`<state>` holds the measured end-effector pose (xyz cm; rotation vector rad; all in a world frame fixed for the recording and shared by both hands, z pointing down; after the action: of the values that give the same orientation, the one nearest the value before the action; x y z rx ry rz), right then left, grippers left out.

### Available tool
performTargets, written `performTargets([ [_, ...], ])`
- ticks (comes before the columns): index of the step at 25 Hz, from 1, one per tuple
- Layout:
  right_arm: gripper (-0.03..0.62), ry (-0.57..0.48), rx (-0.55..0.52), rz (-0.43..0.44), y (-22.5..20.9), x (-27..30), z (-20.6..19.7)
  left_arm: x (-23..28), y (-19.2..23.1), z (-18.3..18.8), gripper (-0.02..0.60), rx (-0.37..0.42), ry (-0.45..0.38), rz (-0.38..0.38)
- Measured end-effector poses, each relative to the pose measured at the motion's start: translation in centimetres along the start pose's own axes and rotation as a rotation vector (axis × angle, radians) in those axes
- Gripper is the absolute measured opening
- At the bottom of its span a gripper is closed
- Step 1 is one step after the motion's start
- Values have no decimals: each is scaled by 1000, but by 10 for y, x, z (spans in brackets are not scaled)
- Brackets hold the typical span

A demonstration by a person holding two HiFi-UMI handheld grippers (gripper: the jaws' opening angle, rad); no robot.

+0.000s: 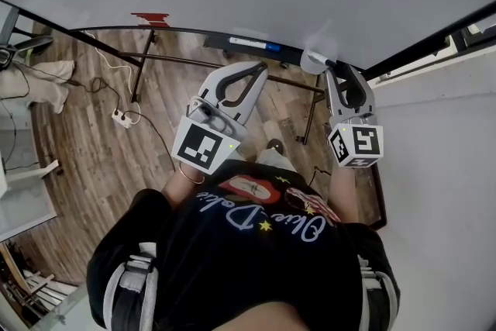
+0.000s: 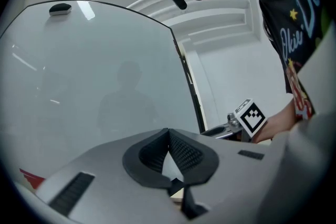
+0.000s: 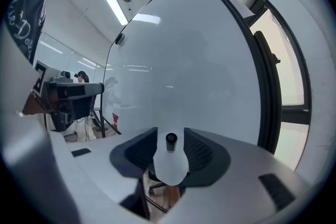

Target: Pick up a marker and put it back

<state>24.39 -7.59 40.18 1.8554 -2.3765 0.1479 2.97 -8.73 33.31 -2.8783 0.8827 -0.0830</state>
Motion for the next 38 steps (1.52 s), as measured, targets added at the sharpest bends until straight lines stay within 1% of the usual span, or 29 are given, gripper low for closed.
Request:
performTargets([
  [6,141,24,3,28,-1,13,-10,-6,5,-2,3,9,21,50],
  [11,136,46,-16,47,-2,20,-13,-9,9,-1,3,15,27,80],
  [15,104,57,-21,52,-2,23,-15,-12,12,-1,3,11,31,103],
  [17,77,61,-19,50,-2,24,-16,-12,13,0,3,15,27,108],
  [18,75,62,-18,48,-2,24,-15,-13,14,1,3,16,26,111],
  [27,72,43,-62,51,2,21,-2,-19,12,3,3,14,17,125],
  [38,72,-1,-69,40,7,16,20,-29,14,6,3,18,10,125],
])
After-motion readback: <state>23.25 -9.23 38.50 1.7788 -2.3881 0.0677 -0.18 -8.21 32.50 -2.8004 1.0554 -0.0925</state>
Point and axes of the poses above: the fingertips, and each gripper's own axes: x forward along the fingers, y to its left, z out of its top, the point moved 6 cm from there along -x, backward along the fingers, and after that the axes turned 1 degree about -z, right-handed, at the moved point
